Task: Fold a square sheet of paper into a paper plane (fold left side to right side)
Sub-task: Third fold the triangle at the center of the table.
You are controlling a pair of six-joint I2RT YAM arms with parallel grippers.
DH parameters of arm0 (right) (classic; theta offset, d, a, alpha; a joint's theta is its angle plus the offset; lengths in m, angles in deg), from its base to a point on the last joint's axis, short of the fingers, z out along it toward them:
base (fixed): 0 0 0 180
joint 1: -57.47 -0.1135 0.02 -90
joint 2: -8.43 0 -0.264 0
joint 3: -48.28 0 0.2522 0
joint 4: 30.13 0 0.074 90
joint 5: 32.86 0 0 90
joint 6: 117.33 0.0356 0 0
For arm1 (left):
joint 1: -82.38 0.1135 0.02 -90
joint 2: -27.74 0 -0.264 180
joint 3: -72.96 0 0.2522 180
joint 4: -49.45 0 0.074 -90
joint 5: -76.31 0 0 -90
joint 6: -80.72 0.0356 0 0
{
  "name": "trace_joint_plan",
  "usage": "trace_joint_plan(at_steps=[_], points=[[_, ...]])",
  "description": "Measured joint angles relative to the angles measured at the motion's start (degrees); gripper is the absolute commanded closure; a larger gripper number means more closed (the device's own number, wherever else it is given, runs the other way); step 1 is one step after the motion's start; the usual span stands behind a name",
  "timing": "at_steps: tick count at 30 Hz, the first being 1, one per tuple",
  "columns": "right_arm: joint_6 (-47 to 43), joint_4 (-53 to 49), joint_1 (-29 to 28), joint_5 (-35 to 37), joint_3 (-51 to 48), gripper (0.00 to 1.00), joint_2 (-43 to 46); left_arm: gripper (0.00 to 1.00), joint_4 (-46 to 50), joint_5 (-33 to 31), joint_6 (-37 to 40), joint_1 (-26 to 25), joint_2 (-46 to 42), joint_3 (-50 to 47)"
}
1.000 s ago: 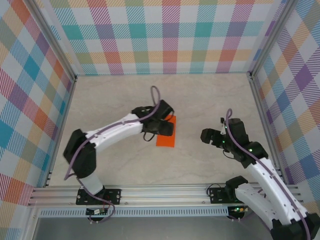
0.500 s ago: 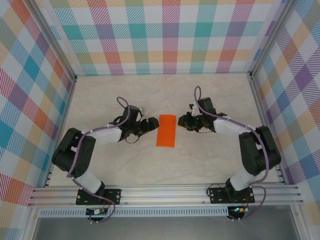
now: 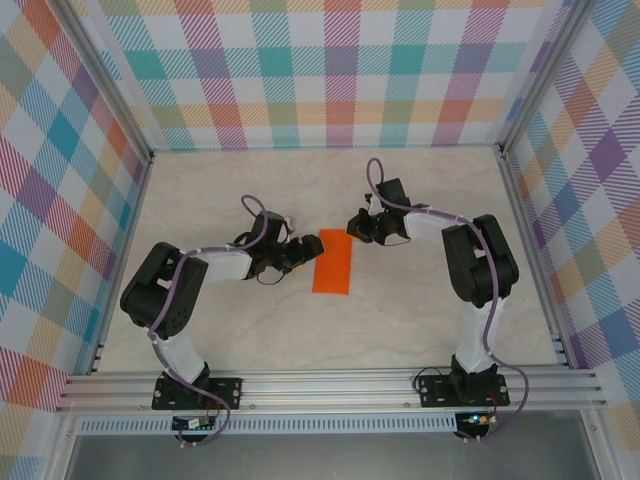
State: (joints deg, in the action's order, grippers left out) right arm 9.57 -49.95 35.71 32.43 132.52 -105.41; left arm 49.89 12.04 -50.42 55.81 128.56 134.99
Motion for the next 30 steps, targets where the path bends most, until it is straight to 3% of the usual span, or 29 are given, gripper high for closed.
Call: trace_joint_plan(at_steps=[8,18,30], points=[[-1.7,-2.0,0.0,-0.2,1.5,0.92,-4.5,0.24,-0.2,0.9,-0.2,0.0,2.1,1.4],[-4.6,-3.4,0.0,0.5,2.3,0.92,-4.6,0.32,-0.4,3.8,-1.5,0.0,4.8,3.8],[-4.9,-4.4,0.0,0.3,3.0,0.92,-4.9,0.33,0.7,4.7,-1.7,-0.4,5.6,5.0]])
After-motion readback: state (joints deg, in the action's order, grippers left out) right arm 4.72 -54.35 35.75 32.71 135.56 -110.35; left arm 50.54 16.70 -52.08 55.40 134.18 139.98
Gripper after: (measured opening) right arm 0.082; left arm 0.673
